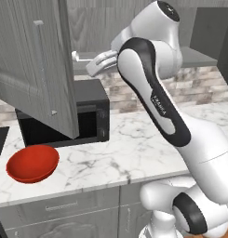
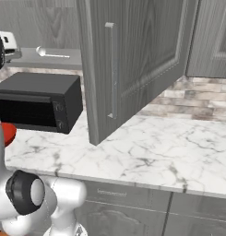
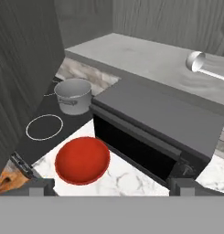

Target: Open the cabinet and move the ladle to the pot. Then close the cabinet.

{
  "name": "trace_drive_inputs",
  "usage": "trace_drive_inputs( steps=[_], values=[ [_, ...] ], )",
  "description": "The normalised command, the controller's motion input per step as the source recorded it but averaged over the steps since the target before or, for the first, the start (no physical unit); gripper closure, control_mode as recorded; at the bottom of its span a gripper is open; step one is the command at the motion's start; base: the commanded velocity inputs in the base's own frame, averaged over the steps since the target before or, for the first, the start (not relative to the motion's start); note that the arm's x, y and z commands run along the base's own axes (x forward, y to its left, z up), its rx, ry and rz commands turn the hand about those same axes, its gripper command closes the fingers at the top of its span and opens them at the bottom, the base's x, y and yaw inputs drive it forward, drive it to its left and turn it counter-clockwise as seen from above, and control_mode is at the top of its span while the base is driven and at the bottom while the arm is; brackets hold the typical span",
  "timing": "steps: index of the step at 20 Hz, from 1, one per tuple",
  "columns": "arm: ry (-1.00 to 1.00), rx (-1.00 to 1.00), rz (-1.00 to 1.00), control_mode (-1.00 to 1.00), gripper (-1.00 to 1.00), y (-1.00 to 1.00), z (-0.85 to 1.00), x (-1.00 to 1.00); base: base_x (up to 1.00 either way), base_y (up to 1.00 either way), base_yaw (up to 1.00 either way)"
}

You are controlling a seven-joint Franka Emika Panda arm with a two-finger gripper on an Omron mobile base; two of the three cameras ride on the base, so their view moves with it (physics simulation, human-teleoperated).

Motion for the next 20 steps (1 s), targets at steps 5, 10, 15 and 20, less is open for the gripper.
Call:
trace_drive_inputs(
  steps=[5, 10, 15, 20],
  values=[
    [0.00, 0.04, -0.26, -1.00, -1.00, -0.09, -0.03, 0.72, 0.00, 0.00, 0.00],
    [0.00, 0.07, -0.23, -1.00, -1.00, -0.06, -0.03, 0.72, 0.00, 0.00, 0.00],
    [0.00, 0.05, -0.19, -1.00, -1.00, -0.01, -0.11, 0.63, 0.00, 0.00, 0.00],
    [0.00, 0.05, -0.14, -1.00, -1.00, 0.00, -0.01, 0.45, 0.00, 0.00, 0.00]
  ],
)
